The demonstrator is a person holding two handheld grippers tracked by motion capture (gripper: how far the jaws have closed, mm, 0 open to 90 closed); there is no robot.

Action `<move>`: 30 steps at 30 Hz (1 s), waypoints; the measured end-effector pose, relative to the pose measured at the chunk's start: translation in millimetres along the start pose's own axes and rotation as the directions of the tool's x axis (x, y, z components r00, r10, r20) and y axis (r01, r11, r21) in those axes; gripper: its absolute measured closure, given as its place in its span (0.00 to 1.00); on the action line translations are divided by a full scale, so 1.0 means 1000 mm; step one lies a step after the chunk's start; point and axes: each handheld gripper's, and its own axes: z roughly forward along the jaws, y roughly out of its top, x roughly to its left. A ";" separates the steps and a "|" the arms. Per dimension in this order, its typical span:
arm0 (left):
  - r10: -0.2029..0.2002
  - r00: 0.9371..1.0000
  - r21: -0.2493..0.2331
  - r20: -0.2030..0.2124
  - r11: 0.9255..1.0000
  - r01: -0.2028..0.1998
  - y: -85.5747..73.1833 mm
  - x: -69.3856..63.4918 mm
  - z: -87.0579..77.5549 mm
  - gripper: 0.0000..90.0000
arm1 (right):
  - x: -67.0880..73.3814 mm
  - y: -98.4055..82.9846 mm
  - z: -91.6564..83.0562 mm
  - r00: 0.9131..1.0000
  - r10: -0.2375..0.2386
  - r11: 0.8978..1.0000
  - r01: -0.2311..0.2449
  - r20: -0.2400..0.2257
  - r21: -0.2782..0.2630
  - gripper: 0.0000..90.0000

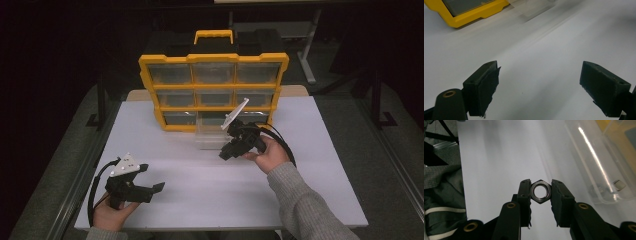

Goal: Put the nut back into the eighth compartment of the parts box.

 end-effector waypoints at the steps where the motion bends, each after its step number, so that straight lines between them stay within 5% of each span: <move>1: 0.000 1.000 0.000 0.000 1.000 0.000 0.000 0.000 0.000 0.17 | -0.002 0.002 -0.003 1.000 -0.005 1.000 0.005 0.005 0.002 0.77; 20: 0.005 1.000 0.002 -0.002 1.000 -0.005 0.000 0.002 -0.002 0.17 | -0.020 0.033 -0.033 0.998 -0.003 1.000 0.004 0.067 -0.008 0.77; 30: 0.004 1.000 0.004 0.000 1.000 -0.004 0.000 0.002 -0.002 0.17 | -0.031 0.056 -0.033 0.995 0.002 1.000 -0.002 0.095 0.001 0.77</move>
